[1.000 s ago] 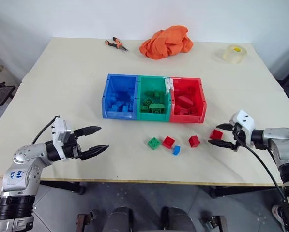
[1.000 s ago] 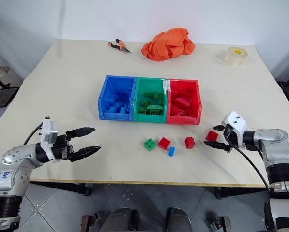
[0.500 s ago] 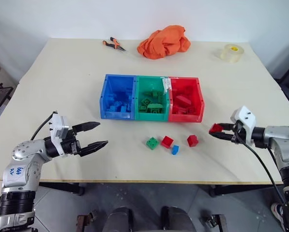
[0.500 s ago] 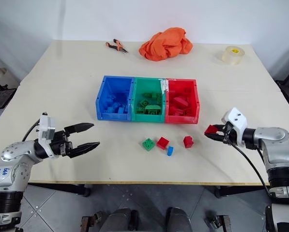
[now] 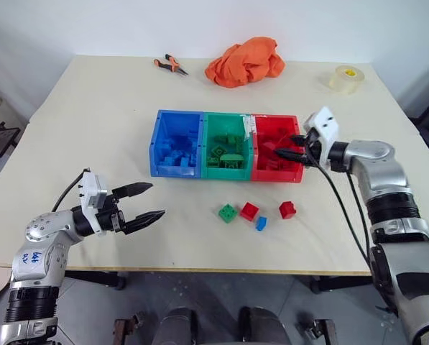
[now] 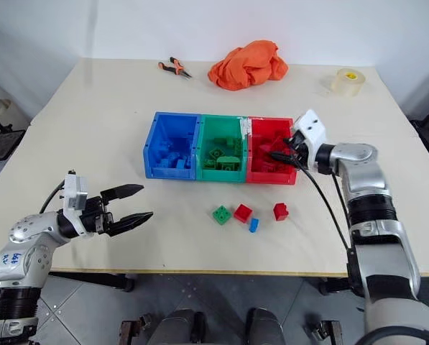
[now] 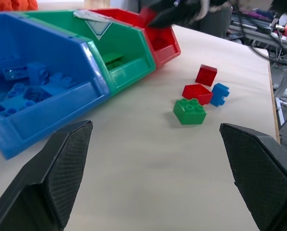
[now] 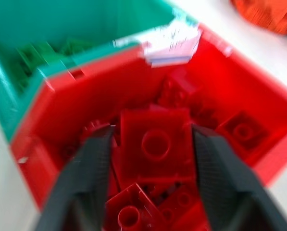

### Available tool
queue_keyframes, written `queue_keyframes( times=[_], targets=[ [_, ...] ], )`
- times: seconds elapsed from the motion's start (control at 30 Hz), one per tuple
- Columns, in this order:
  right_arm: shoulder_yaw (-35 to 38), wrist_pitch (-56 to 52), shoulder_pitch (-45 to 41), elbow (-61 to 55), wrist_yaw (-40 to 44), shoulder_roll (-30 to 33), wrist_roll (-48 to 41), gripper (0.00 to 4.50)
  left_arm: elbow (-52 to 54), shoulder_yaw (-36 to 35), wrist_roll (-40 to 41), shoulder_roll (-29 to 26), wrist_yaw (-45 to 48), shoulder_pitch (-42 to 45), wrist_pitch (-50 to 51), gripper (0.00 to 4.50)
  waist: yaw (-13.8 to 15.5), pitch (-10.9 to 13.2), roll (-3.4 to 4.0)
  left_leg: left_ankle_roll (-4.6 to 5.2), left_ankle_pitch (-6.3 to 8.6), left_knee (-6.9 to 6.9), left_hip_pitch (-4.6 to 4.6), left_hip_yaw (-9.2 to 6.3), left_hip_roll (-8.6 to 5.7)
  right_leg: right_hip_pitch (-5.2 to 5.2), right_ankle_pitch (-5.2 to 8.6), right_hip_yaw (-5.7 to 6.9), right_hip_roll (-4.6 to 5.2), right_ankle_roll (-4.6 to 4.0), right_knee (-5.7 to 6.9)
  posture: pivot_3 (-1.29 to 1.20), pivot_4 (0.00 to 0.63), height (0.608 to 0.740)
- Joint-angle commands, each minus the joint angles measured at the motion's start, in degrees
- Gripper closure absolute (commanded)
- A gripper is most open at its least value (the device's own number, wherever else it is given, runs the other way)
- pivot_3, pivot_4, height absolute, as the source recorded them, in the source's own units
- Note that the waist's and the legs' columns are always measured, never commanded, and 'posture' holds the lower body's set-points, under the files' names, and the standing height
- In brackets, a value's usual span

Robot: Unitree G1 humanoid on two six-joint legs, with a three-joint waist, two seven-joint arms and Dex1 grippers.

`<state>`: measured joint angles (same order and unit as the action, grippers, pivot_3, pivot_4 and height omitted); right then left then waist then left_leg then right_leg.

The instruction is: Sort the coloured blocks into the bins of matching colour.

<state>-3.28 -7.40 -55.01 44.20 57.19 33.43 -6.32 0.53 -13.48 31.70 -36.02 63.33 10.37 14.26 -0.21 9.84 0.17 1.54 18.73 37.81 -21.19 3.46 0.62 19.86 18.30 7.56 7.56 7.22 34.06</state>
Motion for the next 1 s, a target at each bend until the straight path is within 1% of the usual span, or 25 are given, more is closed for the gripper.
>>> queue_keyframes(
  times=[0.03, 0.1, 0.13, 0.27, 0.33, 0.37, 0.4, 0.57, 0.63, 0.7, 0.77, 0.87, 1.0],
  targets=[
    [1.4, 3.2, -1.9, 1.1, 0.3, 1.0, 0.4, 0.69, 4.1, -1.3, 1.6, 0.4, -1.1, -1.7, -0.3, 0.00, -0.1, 0.0, 0.00, 0.00, 0.00, 0.00, 0.00, -0.02, 0.02, -0.01, 0.00, 0.01, -0.02, 0.00, 0.00, 0.00, 0.150, 0.740],
    [1.7, 3.6, -1.9, 1.0, 0.6, 1.3, 0.3, 0.01, 4.8, -1.4, 1.8, 0.4, -1.5, -2.3, -0.1, 0.00, -0.2, 0.0, 0.00, 0.00, 0.00, 0.00, 0.04, 0.00, 0.04, -0.04, 0.00, 0.01, -0.03, 0.00, 0.00, 0.00, 0.150, 0.740],
    [1.8, 3.5, -1.6, 0.4, 1.0, 1.6, 0.2, 0.01, 5.1, -1.4, 1.9, 0.4, -1.7, -2.5, -0.1, 0.00, -0.2, 0.0, 0.00, 0.00, 0.00, 0.00, 0.04, 0.00, 0.05, -0.04, 0.00, 0.00, -0.03, 0.00, -0.01, 0.00, 0.150, 0.740],
    [3.1, -0.7, 3.4, -9.7, 5.9, 4.6, -2.8, 0.01, 5.5, -1.2, 2.3, 0.3, -1.9, -2.4, 0.2, 0.00, 0.1, 0.0, 0.00, 0.00, 0.00, 0.00, 0.02, -0.02, 0.05, -0.05, 0.00, -0.03, -0.02, 0.00, -0.02, 0.00, 0.150, 0.740],
    [4.2, -6.3, 14.7, -23.1, 13.4, 10.3, -7.6, 0.01, 3.7, -0.5, 1.9, -0.1, -1.1, -1.0, -0.1, 0.00, 0.8, 0.0, 0.00, 0.01, 0.01, 0.01, -0.01, -0.08, 0.03, -0.06, 0.00, -0.04, 0.00, 0.00, -0.05, 0.00, 0.150, 0.740],
    [4.9, -8.6, 19.8, -28.2, 15.1, 12.8, -9.0, 0.01, 2.8, -0.2, 1.7, -0.2, -0.7, -0.4, -0.3, 0.00, 1.1, 0.0, -0.01, 0.01, 0.01, 0.02, -0.02, -0.38, 0.01, -0.19, 0.00, -0.01, -0.01, 0.00, -0.06, 0.00, 0.150, 0.740],
    [5.3, -10.3, 23.1, -31.6, 15.8, 14.5, -9.9, 0.01, 2.2, -0.1, 1.6, -0.3, -0.4, -0.1, -0.5, 0.00, 1.4, 0.0, -0.01, -0.02, 0.09, 0.07, 0.02, -0.54, 0.02, -0.25, 0.00, -0.02, -0.05, 0.00, 0.01, 0.00, 0.150, 0.740],
    [14.2, -15.6, 41.7, -44.6, 14.5, 21.2, -13.7, 0.01, -0.9, 0.0, 1.2, -0.6, 1.0, 1.1, -1.6, 0.00, 1.5, 0.0, 0.02, 0.01, 0.13, 0.13, 0.05, -0.20, 0.02, -0.32, 0.00, 0.05, -0.06, 0.01, -0.21, 0.00, 0.150, 0.740],
    [18.1, -16.6, 48.4, -47.4, 14.0, 22.8, -14.2, 0.01, -2.2, 0.0, 1.0, -0.7, 1.7, 1.4, -2.3, 0.00, 1.4, 0.0, 0.05, 0.01, 0.13, 0.12, 0.09, 0.00, 0.06, -0.27, 0.00, 0.06, -0.09, 0.01, -0.24, 0.00, 0.150, 0.740],
    [20.9, -17.0, 53.1, -49.4, 13.2, 23.5, -14.6, 0.01, -3.3, -0.1, 1.0, -0.7, 2.4, 1.7, -2.9, 0.00, 1.2, 0.0, 0.05, 0.00, 0.14, 0.10, 0.17, 0.08, 0.13, -0.28, 0.00, 0.03, -0.09, 0.01, -0.24, 0.00, 0.150, 0.740],
    [22.6, -17.6, 55.2, -51.1, 11.9, 23.1, -15.3, 0.01, -4.3, -0.1, 1.3, -0.7, 3.2, 2.2, -3.3, 0.00, 1.1, 0.0, 0.04, 0.00, 0.14, 0.09, 0.20, 0.12, 0.17, -0.28, 0.00, 0.01, -0.10, 0.01, -0.23, 0.00, 0.150, 0.740],
    [22.3, -18.9, 55.0, -52.8, 10.2, 22.3, -16.0, 0.01, -5.1, 0.2, 1.2, -0.6, 3.5, 3.2, -3.6, 0.00, 1.0, 0.0, 0.04, -0.01, 0.14, 0.09, 0.20, 0.14, 0.18, -0.24, 0.00, -0.02, -0.08, 0.00, -0.22, 0.00, 0.150, 0.740],
    [18.3, -20.0, 50.4, -54.0, 7.6, 19.8, -16.9, 0.01, -5.3, 0.7, 1.0, -0.3, 3.5, 4.1, -3.5, 0.00, 1.0, 0.0, 0.04, 0.00, 0.14, 0.10, 0.17, 0.10, 0.17, -0.23, 0.00, -0.04, -0.04, 0.00, -0.22, 0.00, 0.150, 0.740]
  ],
)
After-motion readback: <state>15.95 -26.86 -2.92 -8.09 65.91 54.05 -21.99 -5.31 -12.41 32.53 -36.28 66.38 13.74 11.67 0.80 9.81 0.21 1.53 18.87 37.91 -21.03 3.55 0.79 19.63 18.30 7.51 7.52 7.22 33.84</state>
